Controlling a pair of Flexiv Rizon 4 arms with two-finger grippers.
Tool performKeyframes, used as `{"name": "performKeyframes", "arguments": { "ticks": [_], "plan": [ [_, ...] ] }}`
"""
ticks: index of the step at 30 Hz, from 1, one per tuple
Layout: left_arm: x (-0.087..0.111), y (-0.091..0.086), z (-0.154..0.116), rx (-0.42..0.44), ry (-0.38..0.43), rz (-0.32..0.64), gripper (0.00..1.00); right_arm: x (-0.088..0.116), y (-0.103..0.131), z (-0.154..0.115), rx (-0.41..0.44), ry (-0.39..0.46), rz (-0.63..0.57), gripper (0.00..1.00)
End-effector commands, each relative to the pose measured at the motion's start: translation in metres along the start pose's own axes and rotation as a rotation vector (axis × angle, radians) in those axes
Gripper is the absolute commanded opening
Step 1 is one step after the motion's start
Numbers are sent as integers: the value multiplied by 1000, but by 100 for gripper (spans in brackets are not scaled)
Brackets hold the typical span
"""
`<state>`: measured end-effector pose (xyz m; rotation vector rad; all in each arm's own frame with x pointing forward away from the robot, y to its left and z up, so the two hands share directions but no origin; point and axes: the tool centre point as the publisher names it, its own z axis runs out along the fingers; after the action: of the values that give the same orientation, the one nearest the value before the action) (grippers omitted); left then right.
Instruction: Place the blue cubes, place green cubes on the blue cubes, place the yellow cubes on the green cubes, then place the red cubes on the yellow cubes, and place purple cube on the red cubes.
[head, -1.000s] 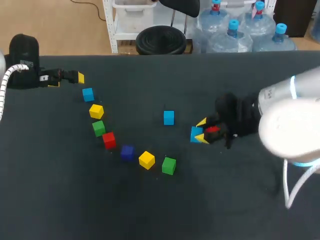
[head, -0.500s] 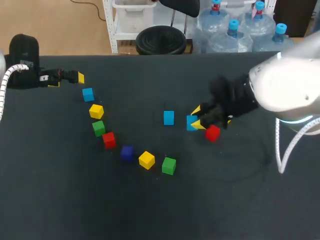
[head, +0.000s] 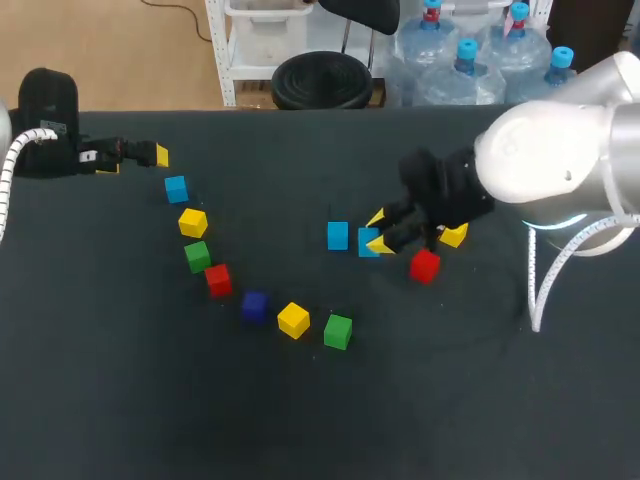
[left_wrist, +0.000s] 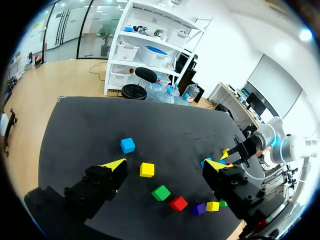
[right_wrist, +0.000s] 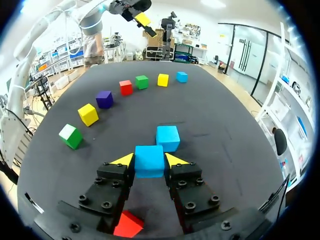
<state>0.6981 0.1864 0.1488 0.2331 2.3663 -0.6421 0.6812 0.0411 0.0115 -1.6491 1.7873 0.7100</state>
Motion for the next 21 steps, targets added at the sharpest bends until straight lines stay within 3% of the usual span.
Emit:
{"name": "performKeyframes", "arguments": {
  "ticks": [1,21],
  "plan": [
    [-1,-1,0,-6,6,-1,100,4,-7,3,-4,0,-1,0],
    [-1,-1,0,-6,6,-1,100,4,-22,10,-3,-4,-20,0]
  ]
}}
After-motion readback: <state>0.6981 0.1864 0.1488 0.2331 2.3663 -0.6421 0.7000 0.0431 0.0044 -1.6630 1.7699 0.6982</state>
